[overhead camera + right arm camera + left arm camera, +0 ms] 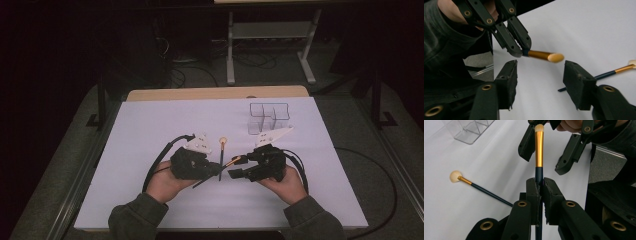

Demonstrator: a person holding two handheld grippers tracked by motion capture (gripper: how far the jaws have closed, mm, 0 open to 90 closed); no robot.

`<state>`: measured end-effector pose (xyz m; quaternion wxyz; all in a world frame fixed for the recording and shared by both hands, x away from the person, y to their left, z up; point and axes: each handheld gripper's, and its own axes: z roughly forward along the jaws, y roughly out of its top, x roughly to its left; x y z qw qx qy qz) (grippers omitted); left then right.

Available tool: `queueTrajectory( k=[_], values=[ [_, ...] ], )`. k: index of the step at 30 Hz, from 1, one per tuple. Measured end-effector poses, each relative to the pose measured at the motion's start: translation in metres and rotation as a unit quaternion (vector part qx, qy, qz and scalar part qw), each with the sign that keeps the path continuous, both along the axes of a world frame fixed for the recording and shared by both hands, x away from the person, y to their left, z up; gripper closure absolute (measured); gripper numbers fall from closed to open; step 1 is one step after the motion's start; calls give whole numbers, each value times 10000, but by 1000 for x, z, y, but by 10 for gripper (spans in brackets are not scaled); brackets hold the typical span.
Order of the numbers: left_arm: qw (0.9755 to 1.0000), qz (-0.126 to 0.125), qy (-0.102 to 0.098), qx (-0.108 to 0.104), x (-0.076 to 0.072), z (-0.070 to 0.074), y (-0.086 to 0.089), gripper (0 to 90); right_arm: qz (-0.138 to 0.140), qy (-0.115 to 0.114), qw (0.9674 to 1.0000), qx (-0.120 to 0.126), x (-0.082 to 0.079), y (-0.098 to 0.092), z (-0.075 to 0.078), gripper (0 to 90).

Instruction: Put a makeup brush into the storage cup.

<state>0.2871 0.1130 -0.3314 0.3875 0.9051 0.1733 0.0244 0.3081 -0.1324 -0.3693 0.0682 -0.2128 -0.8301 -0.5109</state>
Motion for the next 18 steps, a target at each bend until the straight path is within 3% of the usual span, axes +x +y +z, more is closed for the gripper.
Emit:
queueTrajectory(
  k=[18],
  values=[
    [10000, -85, -22, -7, -1, -3, -6, 832, 172, 206, 9989, 374, 2, -5, 3, 661]
  ],
)
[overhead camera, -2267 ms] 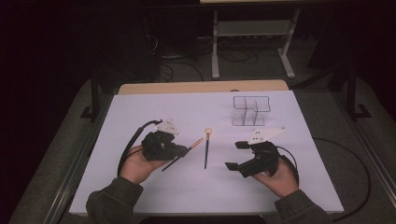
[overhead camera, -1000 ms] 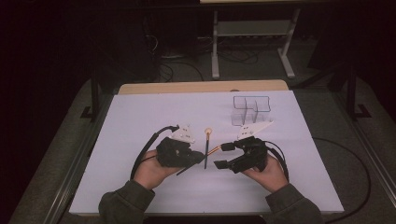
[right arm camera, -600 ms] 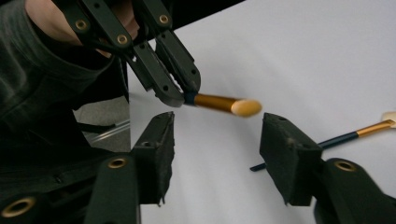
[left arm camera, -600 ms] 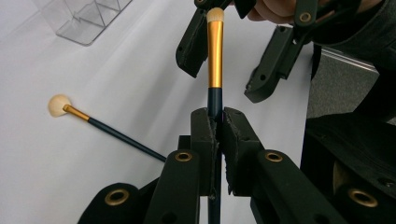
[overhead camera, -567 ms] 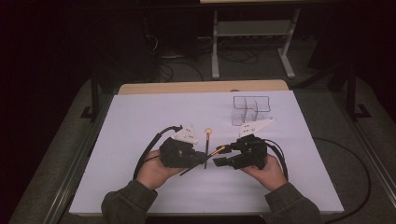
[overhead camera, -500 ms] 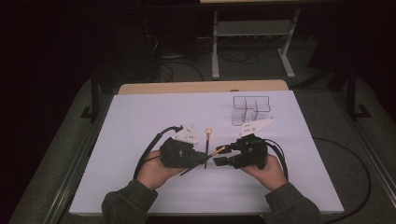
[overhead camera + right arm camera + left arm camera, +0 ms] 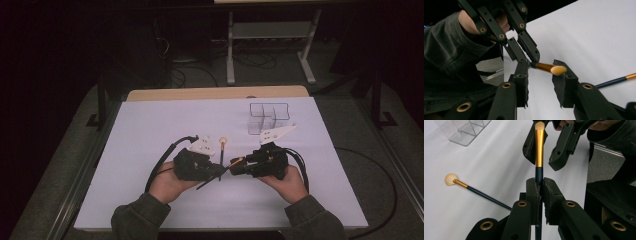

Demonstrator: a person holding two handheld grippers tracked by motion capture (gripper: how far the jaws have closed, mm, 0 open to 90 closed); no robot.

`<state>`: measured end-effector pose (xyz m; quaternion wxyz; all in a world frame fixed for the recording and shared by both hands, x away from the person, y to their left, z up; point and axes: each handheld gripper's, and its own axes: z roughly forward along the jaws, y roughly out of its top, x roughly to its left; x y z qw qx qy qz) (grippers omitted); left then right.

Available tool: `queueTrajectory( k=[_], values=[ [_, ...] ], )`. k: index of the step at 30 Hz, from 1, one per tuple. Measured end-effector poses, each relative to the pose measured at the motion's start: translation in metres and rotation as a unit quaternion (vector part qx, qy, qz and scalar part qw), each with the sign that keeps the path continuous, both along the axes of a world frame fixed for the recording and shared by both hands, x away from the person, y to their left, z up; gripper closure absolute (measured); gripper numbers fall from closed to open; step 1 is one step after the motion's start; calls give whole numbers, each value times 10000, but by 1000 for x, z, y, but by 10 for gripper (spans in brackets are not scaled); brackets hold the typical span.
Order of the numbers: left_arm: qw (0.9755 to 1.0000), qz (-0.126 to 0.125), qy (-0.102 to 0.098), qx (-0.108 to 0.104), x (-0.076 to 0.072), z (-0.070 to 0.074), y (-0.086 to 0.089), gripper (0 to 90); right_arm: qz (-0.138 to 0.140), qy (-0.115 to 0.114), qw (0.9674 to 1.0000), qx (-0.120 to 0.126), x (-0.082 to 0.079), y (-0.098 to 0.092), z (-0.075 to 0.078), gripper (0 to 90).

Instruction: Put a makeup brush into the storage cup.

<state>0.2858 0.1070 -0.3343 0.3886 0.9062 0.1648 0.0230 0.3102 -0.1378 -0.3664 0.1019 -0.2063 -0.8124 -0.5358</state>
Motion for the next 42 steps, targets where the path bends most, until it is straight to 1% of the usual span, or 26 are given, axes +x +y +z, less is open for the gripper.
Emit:
queueTrajectory(
  k=[4, 6, 9, 10, 14, 16, 20, 22, 23, 24, 26, 27, 29, 31, 33, 37, 42],
  values=[
    [10000, -35, 2, 2, 0, -1, -1, 832, 40, 67, 9999, 89, 1, -2, 0, 685],
    [10000, -64, 1, 26, 0, -1, -2, 832, 31, 91, 9999, 100, 1, -2, 0, 703],
    [10000, -57, 10, 7, -1, -1, -3, 832, 54, 109, 9999, 114, 2, -2, 0, 724],
    [10000, -61, 10, 15, -1, -1, -4, 832, 92, 152, 9997, 139, 2, -2, 0, 741],
    [9999, -103, -23, 26, -1, -1, -4, 832, 157, 165, 9996, 174, 3, -2, -1, 810],
    [9999, -100, -28, 35, -2, -2, -5, 832, 195, 198, 9994, 185, 3, -2, -1, 820],
    [9999, -126, 0, 54, -2, -2, -5, 832, 227, 180, 9994, 207, 3, -1, -1, 831],
    [9999, -149, 9, 55, -1, -3, -5, 831, 249, 195, 9994, 156, 3, -1, 0, 832],
    [9998, -170, 36, 45, -1, -3, -5, 830, 267, 187, 9994, 138, 3, -1, 0, 832],
    [9998, -180, 32, 44, -1, -3, -5, 827, 285, 151, 9994, 122, 3, 0, 0, 833],
    [9998, -190, 9, 19, -1, -3, -4, 821, 290, 150, 9994, 64, 3, 0, 2, 833],
    [9998, -205, 38, 27, -2, -3, -3, 806, 285, 122, 9995, 40, 3, 0, 3, 834],
    [9999, -160, 37, 19, -2, -3, -1, 758, 217, 72, 9997, -56, 3, -1, 7, 834],
    [9999, -106, 21, -9, -2, -4, 2, 737, 175, 23, 9998, -135, 4, -3, 10, 833],
    [10000, -47, 10, -43, -2, -4, 6, 724, 124, -20, 9997, -225, 5, -5, 13, 834],
    [10000, 30, -13, -36, -1, -5, 15, 712, 56, -99, 9990, -424, 6, -7, 17, 833],
    [9998, 163, -33, -78, -2, -8, 25, 688, -3, -218, 9973, -697, 9, -9, 23, 834]
  ],
)
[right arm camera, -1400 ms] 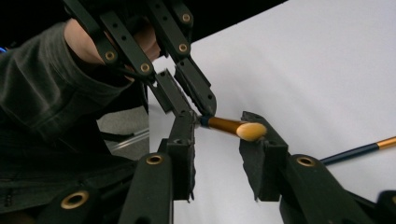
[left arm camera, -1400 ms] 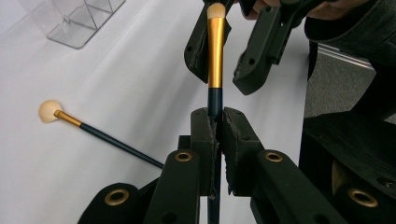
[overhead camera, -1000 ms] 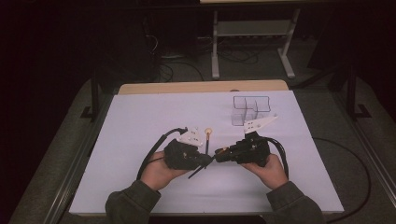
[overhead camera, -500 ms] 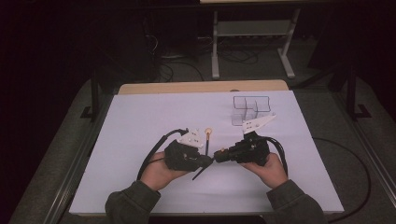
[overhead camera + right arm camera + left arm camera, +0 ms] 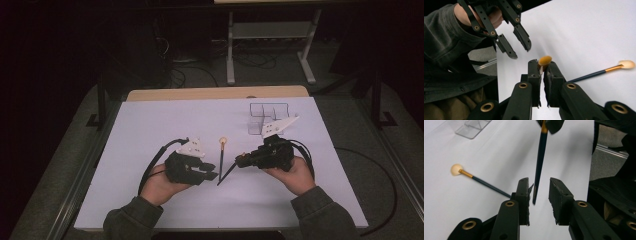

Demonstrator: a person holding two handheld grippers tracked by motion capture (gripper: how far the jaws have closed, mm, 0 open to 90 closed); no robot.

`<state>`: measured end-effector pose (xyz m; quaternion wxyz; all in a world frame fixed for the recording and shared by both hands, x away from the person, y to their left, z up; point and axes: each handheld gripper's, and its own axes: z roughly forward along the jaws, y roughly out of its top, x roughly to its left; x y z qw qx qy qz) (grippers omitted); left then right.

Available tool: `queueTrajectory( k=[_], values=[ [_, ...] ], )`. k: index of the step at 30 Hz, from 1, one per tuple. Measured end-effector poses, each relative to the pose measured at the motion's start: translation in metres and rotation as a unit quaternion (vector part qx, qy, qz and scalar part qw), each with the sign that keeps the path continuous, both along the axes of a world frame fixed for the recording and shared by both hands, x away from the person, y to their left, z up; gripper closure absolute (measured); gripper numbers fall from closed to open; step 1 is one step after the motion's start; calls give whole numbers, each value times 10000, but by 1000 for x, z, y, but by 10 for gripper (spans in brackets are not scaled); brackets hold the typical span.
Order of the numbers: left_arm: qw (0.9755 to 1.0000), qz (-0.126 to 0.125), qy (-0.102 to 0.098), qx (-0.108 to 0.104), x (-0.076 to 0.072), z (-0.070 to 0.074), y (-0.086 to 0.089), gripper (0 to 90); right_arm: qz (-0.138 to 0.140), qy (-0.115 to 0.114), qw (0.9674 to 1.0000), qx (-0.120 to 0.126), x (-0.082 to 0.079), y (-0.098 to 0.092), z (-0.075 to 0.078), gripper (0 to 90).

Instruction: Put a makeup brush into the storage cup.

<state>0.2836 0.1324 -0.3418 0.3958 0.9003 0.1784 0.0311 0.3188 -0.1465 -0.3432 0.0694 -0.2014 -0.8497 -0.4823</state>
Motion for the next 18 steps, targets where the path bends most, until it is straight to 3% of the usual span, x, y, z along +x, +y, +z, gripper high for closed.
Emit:
queueTrajectory(
  k=[9, 18],
  values=[
    [9997, 240, -28, -86, -2, -7, 20, 651, -199, -162, 9993, -257, 6, -8, 12, 833],
    [9992, 410, -20, -29, -3, -13, 38, 631, -273, -243, 9982, -474, 12, -11, 23, 834]
  ],
)
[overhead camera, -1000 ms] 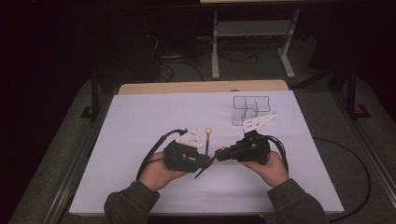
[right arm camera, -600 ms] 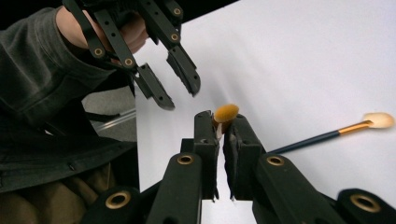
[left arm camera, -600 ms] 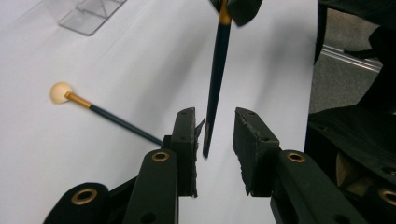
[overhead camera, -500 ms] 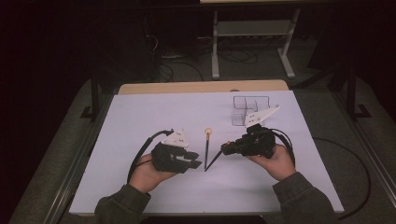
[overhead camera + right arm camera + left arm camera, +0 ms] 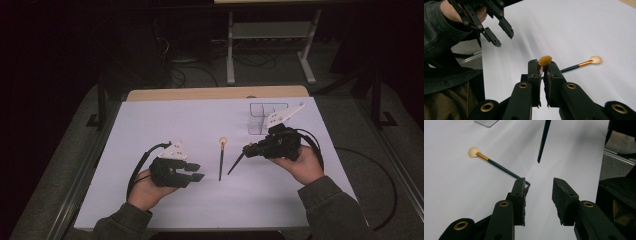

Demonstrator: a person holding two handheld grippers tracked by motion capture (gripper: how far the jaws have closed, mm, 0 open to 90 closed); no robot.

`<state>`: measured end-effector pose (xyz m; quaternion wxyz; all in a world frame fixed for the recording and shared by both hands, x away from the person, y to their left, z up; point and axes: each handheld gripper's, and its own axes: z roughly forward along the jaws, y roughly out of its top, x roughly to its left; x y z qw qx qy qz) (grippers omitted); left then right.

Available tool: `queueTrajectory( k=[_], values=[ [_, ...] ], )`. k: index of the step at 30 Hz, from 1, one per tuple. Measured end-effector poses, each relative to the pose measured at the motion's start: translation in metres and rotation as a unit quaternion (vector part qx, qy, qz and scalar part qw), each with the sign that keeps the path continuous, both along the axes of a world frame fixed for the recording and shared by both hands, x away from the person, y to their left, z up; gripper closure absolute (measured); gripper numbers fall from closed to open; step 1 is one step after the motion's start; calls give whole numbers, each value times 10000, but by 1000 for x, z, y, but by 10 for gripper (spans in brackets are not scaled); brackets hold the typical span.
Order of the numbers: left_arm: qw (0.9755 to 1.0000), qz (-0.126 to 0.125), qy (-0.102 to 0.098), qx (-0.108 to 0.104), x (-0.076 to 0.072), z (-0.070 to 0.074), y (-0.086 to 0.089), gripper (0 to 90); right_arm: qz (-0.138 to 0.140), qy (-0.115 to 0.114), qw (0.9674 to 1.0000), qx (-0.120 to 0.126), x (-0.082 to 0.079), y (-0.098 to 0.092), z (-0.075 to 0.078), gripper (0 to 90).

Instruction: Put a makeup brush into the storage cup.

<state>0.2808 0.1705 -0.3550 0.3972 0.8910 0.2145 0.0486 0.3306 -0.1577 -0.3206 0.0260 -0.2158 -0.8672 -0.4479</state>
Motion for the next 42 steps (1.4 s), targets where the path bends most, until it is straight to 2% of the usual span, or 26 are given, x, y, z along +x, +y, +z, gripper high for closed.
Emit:
queueTrajectory(
  k=[4, 16, 25, 29, 33, 35, 42],
  values=[
    [10000, 62, -52, -7, 0, -2, 7, 622, -36, -6, 9999, -111, 3, 0, 2, 833],
    [9992, 385, -100, -55, -5, -10, 27, 585, -134, -25, 9997, -208, 12, -5, 9, 833],
    [9987, 491, -142, 61, -9, -18, 39, 535, -259, -34, 9992, -300, 19, -10, 15, 833],
    [9982, 584, -110, 39, -9, -22, 44, 517, -324, -44, 9989, -347, 22, -12, 18, 833],
    [9975, 692, -149, -26, -10, -22, 49, 503, -388, -105, 9984, -407, 26, -15, 24, 833],
    [9975, 689, -172, 16, -10, -22, 51, 493, -430, -116, 9981, -426, 28, -16, 27, 833],
    [9970, 753, -176, -36, -11, -24, 56, 461, -578, -206, 9967, -523, 36, -22, 41, 833]
  ],
)
